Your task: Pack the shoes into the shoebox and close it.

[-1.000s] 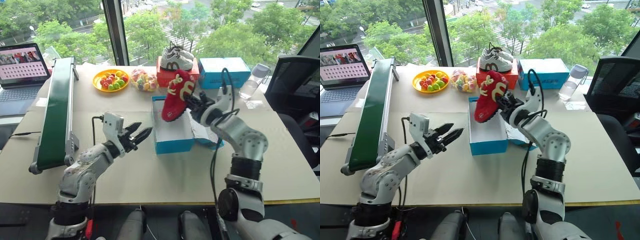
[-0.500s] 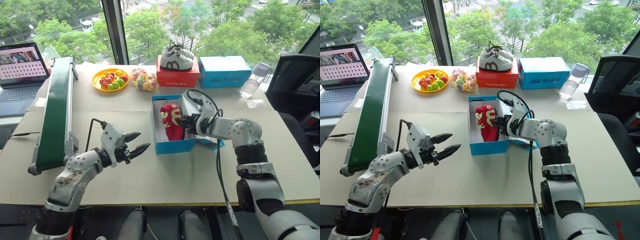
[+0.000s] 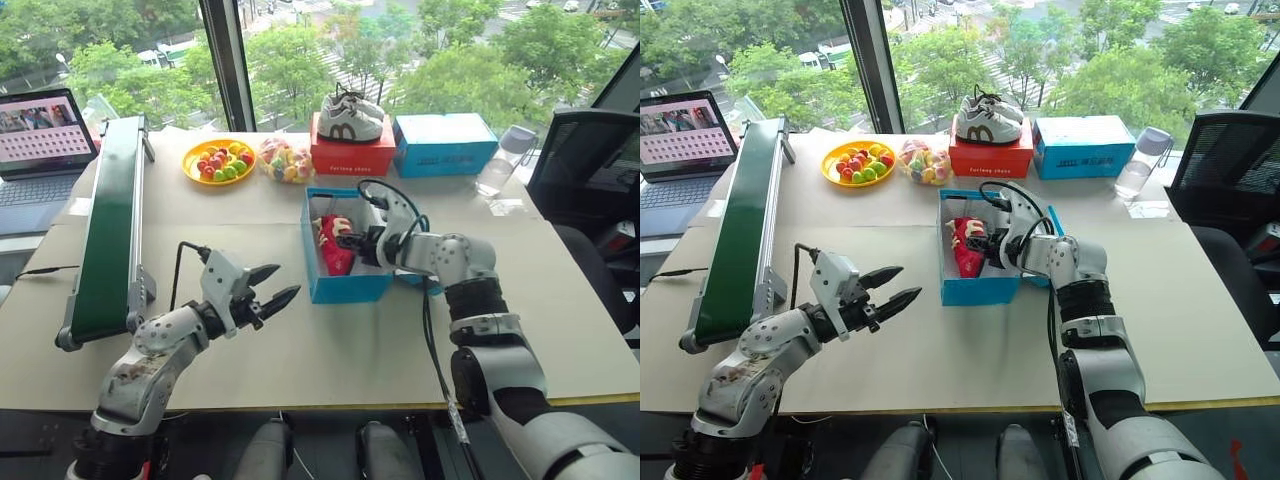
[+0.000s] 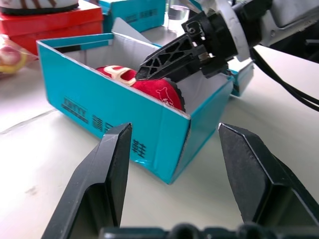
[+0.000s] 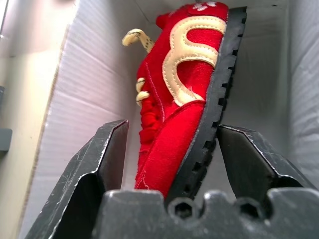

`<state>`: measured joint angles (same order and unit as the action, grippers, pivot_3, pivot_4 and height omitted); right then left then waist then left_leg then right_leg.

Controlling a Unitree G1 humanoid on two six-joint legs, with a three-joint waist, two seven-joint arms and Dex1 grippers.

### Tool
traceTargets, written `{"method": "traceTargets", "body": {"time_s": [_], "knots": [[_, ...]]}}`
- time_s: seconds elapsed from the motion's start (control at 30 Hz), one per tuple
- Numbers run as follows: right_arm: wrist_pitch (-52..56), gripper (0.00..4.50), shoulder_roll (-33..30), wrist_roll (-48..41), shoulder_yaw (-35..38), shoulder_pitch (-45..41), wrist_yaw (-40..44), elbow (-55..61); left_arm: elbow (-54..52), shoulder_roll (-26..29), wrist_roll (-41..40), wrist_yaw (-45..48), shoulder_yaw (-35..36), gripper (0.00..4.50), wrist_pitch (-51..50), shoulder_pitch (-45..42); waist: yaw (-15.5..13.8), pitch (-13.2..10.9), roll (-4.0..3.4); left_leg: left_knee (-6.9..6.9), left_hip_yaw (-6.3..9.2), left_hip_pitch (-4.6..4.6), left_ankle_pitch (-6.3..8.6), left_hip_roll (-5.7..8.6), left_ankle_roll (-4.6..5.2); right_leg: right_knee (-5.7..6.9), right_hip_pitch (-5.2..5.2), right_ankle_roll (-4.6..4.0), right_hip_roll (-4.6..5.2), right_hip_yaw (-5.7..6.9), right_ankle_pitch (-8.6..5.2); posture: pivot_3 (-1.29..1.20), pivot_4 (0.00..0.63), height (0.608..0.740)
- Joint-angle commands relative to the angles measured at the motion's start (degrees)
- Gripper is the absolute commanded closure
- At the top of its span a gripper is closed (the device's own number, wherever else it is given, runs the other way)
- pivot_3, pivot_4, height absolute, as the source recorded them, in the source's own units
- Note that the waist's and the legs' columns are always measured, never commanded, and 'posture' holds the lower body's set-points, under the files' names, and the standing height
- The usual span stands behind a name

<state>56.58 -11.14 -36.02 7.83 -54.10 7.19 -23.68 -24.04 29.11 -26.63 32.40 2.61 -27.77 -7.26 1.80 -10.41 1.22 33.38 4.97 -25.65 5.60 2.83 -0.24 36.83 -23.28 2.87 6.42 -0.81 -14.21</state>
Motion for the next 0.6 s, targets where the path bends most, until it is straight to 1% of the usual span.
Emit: {"method": "traceTargets", "body": {"time_s": [0.03,0.1,0.13,0.23,0.27,0.3,0.33,0.4,0.47,0.5,0.57,0.6], "knots": [[-3.4,1.25,-0.1,0.8,0.0,-2.0,1.5,10.8,0.4,-2.6,-1.7,-3.7,5.0,1.58,1.2,-2.2,0.0,0.0,0.00,0.00,0.00,0.00,0.00,0.04,0.00,-0.01,0.00,0.01,0.00,0.00,0.00,0.00,0.150,0.730],[-5.7,1.25,-0.8,2.0,-1.7,-1.6,3.5,15.7,2.2,-5.5,-3.8,-7.5,9.1,1.58,1.0,-3.9,-0.1,0.0,-0.01,0.00,0.00,0.00,0.00,0.08,0.00,0.00,-0.01,0.01,0.00,0.00,0.00,0.00,0.150,0.730],[-7.0,1.25,-1.1,1.6,-2.6,-1.0,6.3,18.7,3.6,-6.6,-3.4,-10.2,11.2,1.58,1.4,-5.0,-0.1,0.0,0.00,0.00,0.01,0.00,0.00,0.08,0.00,0.01,-0.01,0.03,0.00,0.01,-0.01,0.00,0.150,0.730],[-7.2,1.25,-0.8,-5.8,-2.4,2.6,16.5,28.6,7.3,-8.3,-0.9,-18.2,15.9,1.58,0.8,-7.9,-0.1,0.0,0.01,0.02,0.04,0.03,0.00,0.06,0.00,0.00,0.04,0.34,-0.02,0.03,-0.19,0.00,0.150,0.730],[-7.3,1.25,-2.6,-8.4,-3.5,5.8,22.5,33.7,8.2,-9.1,-1.4,-20.8,17.9,1.58,0.2,-8.8,0.0,0.0,0.01,0.01,0.05,0.04,0.00,0.06,0.00,0.00,0.05,0.38,-0.02,0.03,-0.22,0.00,0.150,0.730],[-6.5,1.25,-4.7,-10.0,-4.8,8.5,26.6,37.3,9.0,-9.5,-1.9,-22.6,19.4,1.58,-0.3,-9.5,0.0,0.0,0.04,0.01,0.04,0.04,0.01,0.07,0.00,0.00,0.07,0.39,-0.02,0.03,-0.21,0.00,0.150,0.730],[-7.2,1.25,-7.6,-9.7,-7.3,12.1,31.3,40.9,10.0,-9.7,-1.8,-24.6,20.7,1.58,-1.2,-9.8,-0.2,0.0,0.06,0.01,0.07,0.04,0.01,0.11,0.00,-0.01,0.12,0.39,0.00,0.03,-0.20,0.00,0.150,0.730],[-8.9,1.25,-11.2,-8.3,-10.8,16.7,36.2,44.4,11.6,-9.7,-1.1,-27.5,22.1,1.58,-2.8,-9.9,-0.6,0.0,0.10,0.09,0.12,0.03,0.07,0.13,0.04,-0.03,0.19,0.40,0.05,0.06,-0.20,0.00,0.150,0.730],[-10.8,1.25,-13.2,-5.7,-14.3,20.2,38.4,45.4,13.5,-8.7,0.1,-28.7,22.6,1.58,-3.8,-9.4,-0.8,0.0,0.11,0.38,0.08,0.02,0.24,0.18,0.00,0.05,0.23,0.41,0.04,0.04,-0.20,0.00,0.150,0.730],[-12.6,1.25,-14.1,-3.4,-16.5,21.7,39.2,45.5,14.6,-7.9,0.9,-29.2,22.7,1.58,-4.9,-9.0,-0.7,0.0,0.12,0.43,0.08,0.02,0.24,0.18,-0.01,0.04,0.21,0.55,0.04,0.03,-0.29,0.00,0.150,0.730],[-15.7,1.25,-14.3,0.4,-19.6,23.7,39.6,44.8,16.2,-7.2,1.3,-29.6,23.4,1.58,-5.5,-8.7,-0.6,0.0,0.12,0.44,0.03,0.05,0.26,0.12,-0.05,0.04,0.18,0.54,0.03,0.02,-0.27,0.00,0.150,0.730],[-17.6,1.22,-14.1,2.8,-20.9,24.2,39.1,43.9,16.8,-6.9,1.4,-30.1,23.8,1.33,-5.9,-8.6,-0.6,0.0,0.12,0.44,0.01,0.08,0.48,0.09,-0.40,0.05,0.18,0.52,0.02,0.02,-0.26,0.00,0.150,0.730]]}}
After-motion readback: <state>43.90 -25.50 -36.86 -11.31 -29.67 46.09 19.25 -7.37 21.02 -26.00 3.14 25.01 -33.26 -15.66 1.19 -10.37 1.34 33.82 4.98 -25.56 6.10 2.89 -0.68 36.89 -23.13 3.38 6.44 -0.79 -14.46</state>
